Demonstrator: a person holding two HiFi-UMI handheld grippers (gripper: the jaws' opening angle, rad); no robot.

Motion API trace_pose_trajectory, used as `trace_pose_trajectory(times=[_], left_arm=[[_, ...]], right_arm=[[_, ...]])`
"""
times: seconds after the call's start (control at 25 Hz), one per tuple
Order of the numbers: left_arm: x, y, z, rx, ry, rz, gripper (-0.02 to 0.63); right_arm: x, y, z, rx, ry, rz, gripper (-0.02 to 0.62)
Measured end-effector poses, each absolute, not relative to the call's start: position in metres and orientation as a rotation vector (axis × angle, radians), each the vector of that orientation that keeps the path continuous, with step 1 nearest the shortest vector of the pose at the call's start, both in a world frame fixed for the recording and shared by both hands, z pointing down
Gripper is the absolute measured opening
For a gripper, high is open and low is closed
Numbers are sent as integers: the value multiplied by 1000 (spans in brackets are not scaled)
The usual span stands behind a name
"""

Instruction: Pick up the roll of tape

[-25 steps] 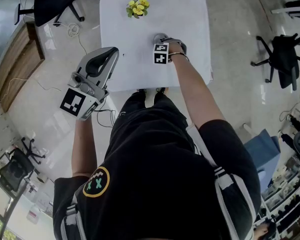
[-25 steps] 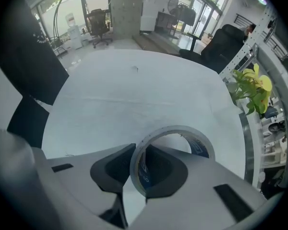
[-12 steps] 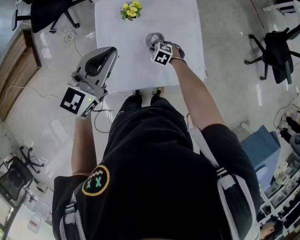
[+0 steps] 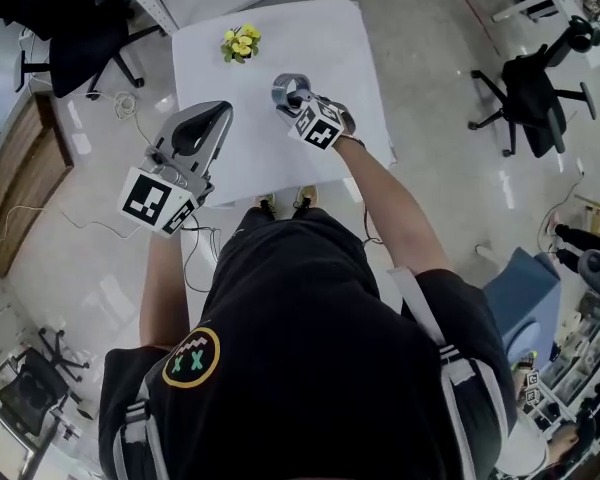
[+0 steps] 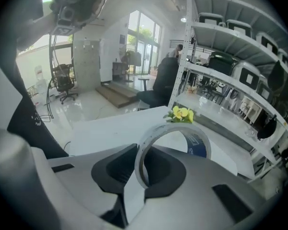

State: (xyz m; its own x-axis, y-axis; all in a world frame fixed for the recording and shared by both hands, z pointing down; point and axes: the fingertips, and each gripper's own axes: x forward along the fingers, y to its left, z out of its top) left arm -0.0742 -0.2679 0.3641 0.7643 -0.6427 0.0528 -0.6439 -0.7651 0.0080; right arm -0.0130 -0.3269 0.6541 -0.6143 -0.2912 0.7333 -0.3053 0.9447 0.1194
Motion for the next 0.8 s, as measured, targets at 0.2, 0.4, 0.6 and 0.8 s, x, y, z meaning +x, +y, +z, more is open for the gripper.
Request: trace_pose_trajectory(times=[0.2, 0.4, 0.6, 0.8], left_arm=[[-68, -270, 360, 2945, -1038, 57, 18], [-63, -269, 357, 2961, -1021, 44, 19], [-62, -271, 355, 2972, -1009, 40, 18], [-60, -270, 353, 2981, -1003, 32, 18]], right_arm=[[-13, -328, 606, 503, -2352, 8, 67], [-15, -324, 555, 555, -2441, -55, 67], [-19, -316, 502, 598, -2539, -119, 67], [-20, -300, 448, 659, -2637, -197, 67]])
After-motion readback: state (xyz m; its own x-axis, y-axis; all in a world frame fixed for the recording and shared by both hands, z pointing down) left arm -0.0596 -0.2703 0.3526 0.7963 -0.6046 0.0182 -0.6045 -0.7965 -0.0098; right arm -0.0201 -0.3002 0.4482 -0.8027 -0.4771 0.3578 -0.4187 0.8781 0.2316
